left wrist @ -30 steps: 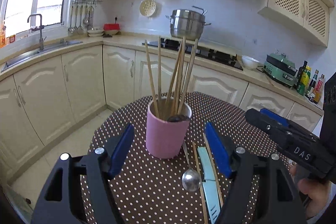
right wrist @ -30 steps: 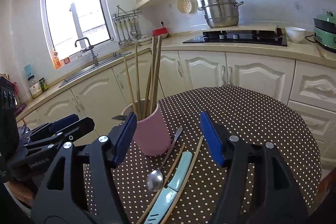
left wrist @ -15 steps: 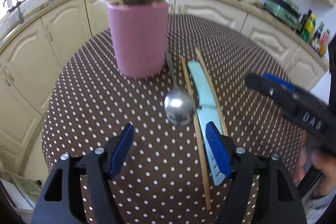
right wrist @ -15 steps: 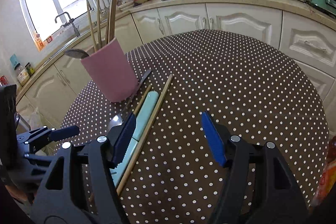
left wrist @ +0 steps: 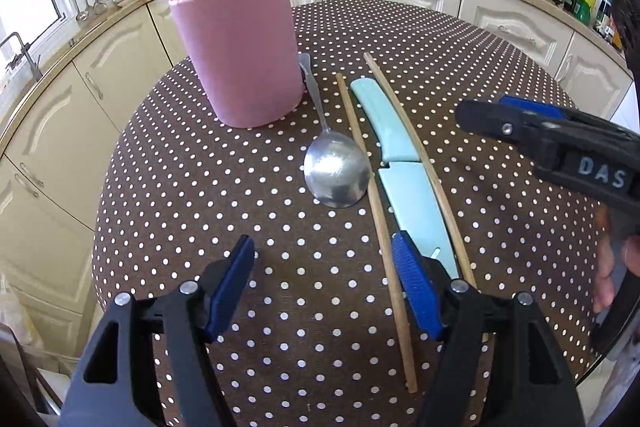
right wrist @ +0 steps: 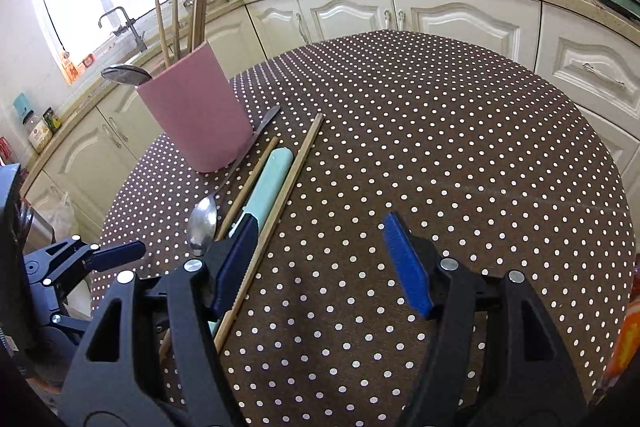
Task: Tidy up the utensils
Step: 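Grasp a wooden chopstick with the left gripper while the right gripper grasps another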
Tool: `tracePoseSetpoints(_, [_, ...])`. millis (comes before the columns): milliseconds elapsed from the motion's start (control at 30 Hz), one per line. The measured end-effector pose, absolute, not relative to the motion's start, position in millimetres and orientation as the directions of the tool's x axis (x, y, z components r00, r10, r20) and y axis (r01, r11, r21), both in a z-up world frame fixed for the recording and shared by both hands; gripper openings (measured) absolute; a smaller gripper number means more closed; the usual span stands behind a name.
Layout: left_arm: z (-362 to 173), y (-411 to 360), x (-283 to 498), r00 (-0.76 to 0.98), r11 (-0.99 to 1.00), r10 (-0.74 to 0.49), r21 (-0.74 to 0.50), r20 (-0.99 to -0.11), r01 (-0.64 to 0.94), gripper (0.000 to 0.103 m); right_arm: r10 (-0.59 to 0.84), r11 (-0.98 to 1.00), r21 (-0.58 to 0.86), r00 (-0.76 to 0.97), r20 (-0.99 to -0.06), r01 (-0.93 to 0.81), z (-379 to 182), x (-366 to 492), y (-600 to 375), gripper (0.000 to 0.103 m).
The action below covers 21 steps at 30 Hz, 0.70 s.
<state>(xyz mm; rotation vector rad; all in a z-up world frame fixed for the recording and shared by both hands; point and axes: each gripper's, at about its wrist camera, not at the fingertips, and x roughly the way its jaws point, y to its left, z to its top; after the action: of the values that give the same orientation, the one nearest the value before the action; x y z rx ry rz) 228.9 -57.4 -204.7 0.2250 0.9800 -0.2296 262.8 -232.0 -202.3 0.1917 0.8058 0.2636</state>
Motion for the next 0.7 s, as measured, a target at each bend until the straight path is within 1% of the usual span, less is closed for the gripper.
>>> tracePoseSetpoints(200, [-202, -54, 227, 0.538, 0.950, -0.083, 0.097, -0.839, 0.298, 0.071, 0.251, 0.968, 0.180, 0.610, -0.752, -0.177, -210, 280, -210, 0.066])
tracePoseSetpoints(400, [-202, -40, 226, 0.534, 0.956, -0.084, 0.084, -0.841, 0.283, 0.071, 0.196, 0.977, 0.107, 0.592, -0.781, -0.183, -215, 294, -196, 0.067])
tracePoseSetpoints(500, [-202, -38, 229, 0.522, 0.956, -0.100, 0.064, -0.847, 0.287, 0.071, 0.178, 0.980, 0.089, 0.582, -0.793, -0.178, -216, 303, -193, 0.070])
tracePoseSetpoints(567, [-205, -42, 232, 0.516, 0.953, -0.085, 0.081, -0.853, 0.292, 0.071, 0.158, 0.982, 0.070, 0.572, -0.805, -0.174, -217, 310, -189, 0.075])
tracePoseSetpoints(700, [-206, -45, 232, 0.528, 0.949, -0.094, 0.085, -0.844, 0.304, 0.071, 0.108, 0.980, -0.003, 0.552, -0.827, -0.197, -221, 318, -181, 0.075])
